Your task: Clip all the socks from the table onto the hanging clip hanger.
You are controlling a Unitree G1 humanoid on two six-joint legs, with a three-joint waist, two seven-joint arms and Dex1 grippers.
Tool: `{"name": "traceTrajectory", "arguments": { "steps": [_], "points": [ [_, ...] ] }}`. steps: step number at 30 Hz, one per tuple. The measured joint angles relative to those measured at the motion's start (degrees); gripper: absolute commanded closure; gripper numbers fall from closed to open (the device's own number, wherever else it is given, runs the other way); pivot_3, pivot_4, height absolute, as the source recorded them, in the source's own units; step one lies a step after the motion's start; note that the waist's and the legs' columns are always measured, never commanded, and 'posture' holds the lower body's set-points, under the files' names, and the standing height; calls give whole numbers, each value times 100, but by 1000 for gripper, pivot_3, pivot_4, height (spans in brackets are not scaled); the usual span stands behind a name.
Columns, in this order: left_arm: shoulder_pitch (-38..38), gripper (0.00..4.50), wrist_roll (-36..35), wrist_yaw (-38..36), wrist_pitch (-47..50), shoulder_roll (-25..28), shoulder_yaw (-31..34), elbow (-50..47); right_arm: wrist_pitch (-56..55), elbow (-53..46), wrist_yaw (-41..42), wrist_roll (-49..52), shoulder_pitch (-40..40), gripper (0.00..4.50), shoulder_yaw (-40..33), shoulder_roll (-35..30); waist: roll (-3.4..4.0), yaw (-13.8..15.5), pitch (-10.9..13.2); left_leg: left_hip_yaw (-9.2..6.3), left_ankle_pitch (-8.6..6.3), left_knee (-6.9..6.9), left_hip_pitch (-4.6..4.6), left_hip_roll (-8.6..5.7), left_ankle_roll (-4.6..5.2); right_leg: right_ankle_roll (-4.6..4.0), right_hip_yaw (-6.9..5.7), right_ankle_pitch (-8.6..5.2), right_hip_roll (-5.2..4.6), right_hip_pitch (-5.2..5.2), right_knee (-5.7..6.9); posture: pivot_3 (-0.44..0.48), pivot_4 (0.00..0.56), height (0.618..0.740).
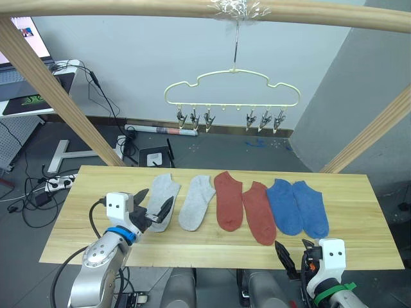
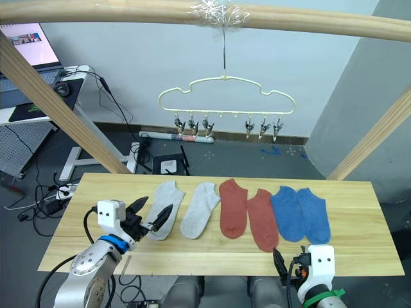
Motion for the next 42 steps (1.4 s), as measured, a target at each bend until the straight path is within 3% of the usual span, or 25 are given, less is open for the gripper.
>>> {"name": "traceTrajectory", "arguments": {
  "steps": [23,27,28,36,42],
  "points": [
    [-66,23,216,316,370,0,-4,22,33,-18,-5,4,-48,0,-7,-19,-2,0,-26,-1,0,45,2,0,0,1,3,2,1,1,45,79,240,740],
    [-139,866,211,342,337,-24,0,21,188,-174,-4,67,-138,0,-29,-100,-2,2,-26,0,2,60,3,-1,2,-1,7,3,1,1,57,82,240,740],
    [-209,1152,207,350,346,-26,0,8,280,-298,1,114,-241,0,-64,-167,-2,3,-26,0,4,63,3,-2,6,-2,8,4,1,1,60,82,240,740],
    [-1056,1152,214,587,592,-212,-113,-98,1433,-1338,270,1311,-1366,0,-1014,-1285,-10,-2,-30,0,8,71,3,-8,12,12,9,12,4,4,73,45,237,740],
    [-2064,1152,256,843,810,-469,-364,146,2394,-1411,451,2745,-3171,0,-1794,-2541,-13,-22,-30,0,13,79,13,-10,20,23,14,22,11,17,76,26,239,740]
  ]
}}
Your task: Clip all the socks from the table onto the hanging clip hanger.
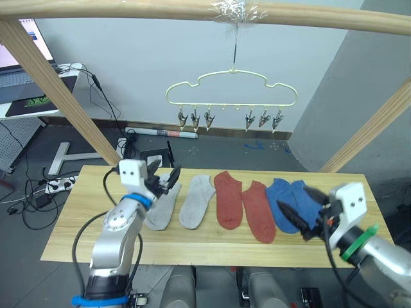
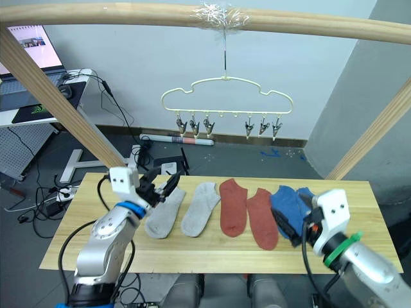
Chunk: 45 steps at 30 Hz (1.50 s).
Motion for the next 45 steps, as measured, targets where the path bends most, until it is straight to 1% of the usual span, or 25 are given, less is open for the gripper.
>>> {"name": "traceTrajectory", "arguments": {
  "steps": [2,3,4,6,9,15,23,30,39,45],
  "points": [
    [-238,1152,27,10,117,-14,-105,113,246,90,-6,468,-644,0,-124,-307,-2,-17,1,0,0,-1,6,0,0,0,1,0,2,7,-1,22,240,740],
    [-344,1529,41,34,144,-54,-124,181,339,161,-19,657,-909,0,-155,-435,-3,-19,2,-1,0,-1,7,1,0,0,-1,0,2,9,-2,20,240,740],
    [-431,1665,47,88,147,-92,-120,257,430,234,-35,819,-1129,0,-156,-539,-4,-19,2,-2,0,-1,7,1,0,1,-2,0,2,10,-3,16,240,740],
    [-608,2272,70,188,162,-169,-105,434,567,375,-64,1105,-1537,0,-149,-746,-5,-19,3,-2,-1,-2,4,0,1,0,-3,0,2,8,-5,14,242,740],
    [-771,2272,101,264,179,-188,-103,569,654,456,-77,1372,-1834,0,-113,-903,-6,-19,4,-4,-1,-2,-1,1,1,-1,-5,1,2,8,-10,11,246,740],
    [-1327,2272,239,475,324,-286,-189,754,749,614,-70,1651,-2447,0,47,-1214,-14,-25,10,-3,0,0,-2,-1,1,5,-3,4,1,7,-12,0,261,740],
    [-1726,2272,534,744,419,-306,-281,792,855,666,-225,2048,-3125,0,341,-1452,-19,-46,31,-4,0,-3,-4,1,1,6,-3,4,2,5,-14,-6,272,740],
    [-1815,2272,711,879,392,-364,-276,984,866,658,-452,2332,-3201,0,356,-1529,-21,-56,33,-5,-1,-4,-14,1,1,8,-5,5,2,5,-35,-14,274,740],
    [-1800,2272,718,882,258,-356,-204,1007,857,625,-705,2527,-3109,0,358,-1596,-20,-84,34,-5,-1,-10,-17,1,2,8,-7,5,1,5,-47,-13,267,740],
    [-2179,2272,718,997,111,-446,-115,1366,847,541,-836,2541,-3060,0,388,-1598,-21,-88,34,-5,-1,-10,-20,1,1,11,-7,6,1,5,-53,-34,263,740]
  ]
}}
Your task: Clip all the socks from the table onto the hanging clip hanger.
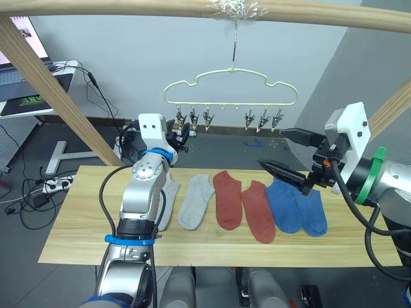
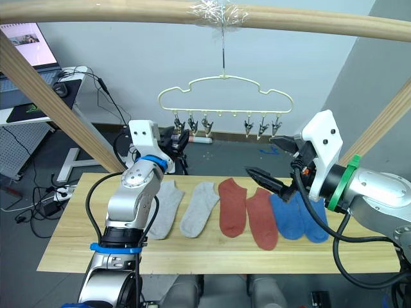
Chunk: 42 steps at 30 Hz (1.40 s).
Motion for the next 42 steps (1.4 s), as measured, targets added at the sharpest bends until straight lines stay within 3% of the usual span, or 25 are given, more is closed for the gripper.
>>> {"name": "traceTrajectory", "arguments": {
  "steps": [26,29,35,39,42],
  "points": [
    [-529,2272,-27,121,-176,-195,121,442,-241,-158,-441,348,356,0,-8,-206,0,-61,0,-1,-1,-3,-26,0,1,9,-3,7,-1,-13,-32,-48,261,740],
    [-529,1686,-42,103,-83,-194,121,440,-274,-160,-508,358,371,0,-8,-227,0,-61,0,-1,-1,-3,-27,0,1,9,-3,7,-1,-13,-32,-50,262,740],
    [-529,31,-101,84,-19,-193,128,440,-344,-166,-570,425,411,0,-8,-252,0,-62,0,-1,-1,-3,-28,0,1,9,-3,7,-1,-14,-32,-50,262,740],
    [-529,31,-118,102,81,-193,146,433,-366,-166,-615,428,438,0,-8,-254,0,-61,0,0,-1,-3,-29,0,1,9,-3,7,-1,-15,-32,-44,264,740],
    [-529,640,-115,106,84,-189,146,411,-380,-166,-616,429,450,0,-8,-255,0,-61,0,0,-1,-3,-30,0,1,9,-3,7,-1,-16,-32,-44,264,740]
  ]
}}
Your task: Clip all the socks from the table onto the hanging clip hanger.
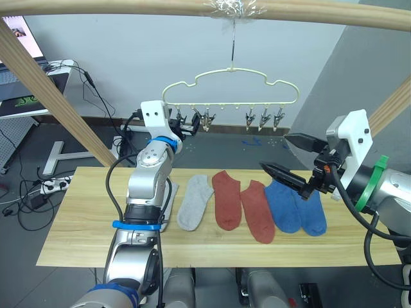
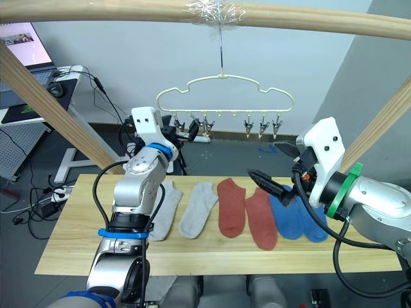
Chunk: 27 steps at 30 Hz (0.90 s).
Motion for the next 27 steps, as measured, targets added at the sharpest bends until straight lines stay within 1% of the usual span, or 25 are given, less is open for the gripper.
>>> {"name": "traceTrajectory", "arguments": {
  "steps": [4,10,12,13,20,23,27],
  "points": [
    [0,1799,1,5,0,1,0,-15,-19,0,0,-1,17,0,0,0,0,0,0,0,0,0,0,0,0,0,0,0,0,0,0,-44,264,740],
    [0,3689,5,11,-1,13,1,-21,-71,0,-1,-2,110,0,5,0,0,0,0,0,0,0,-1,0,0,0,0,0,0,-1,0,-44,264,740],
    [-1,4170,4,10,-1,13,2,-25,-76,0,-1,-2,117,0,11,0,0,0,0,0,0,0,-1,0,0,0,0,0,0,-2,0,-44,264,740],
    [-1,4224,4,9,-1,14,3,-27,-81,-1,-1,-2,120,0,11,0,0,0,0,0,0,0,-1,0,0,0,0,0,0,-2,0,-44,264,740],
    [-4,4224,-44,-86,95,50,13,-96,-87,-2,-1,-1,169,0,12,-11,0,1,0,0,0,0,-2,0,0,0,0,0,0,-2,0,-32,266,740],
    [-86,4224,-369,-151,429,51,167,-199,-78,-2,-2,5,187,0,14,-60,0,1,0,0,0,0,-3,0,0,1,0,1,0,-3,1,-29,265,740],
    [-273,4224,-1164,-302,1368,31,597,-400,226,124,-108,-167,298,0,227,-384,0,0,0,0,0,0,-3,0,0,2,-1,0,0,-4,1,-27,265,740]
  ]
}}
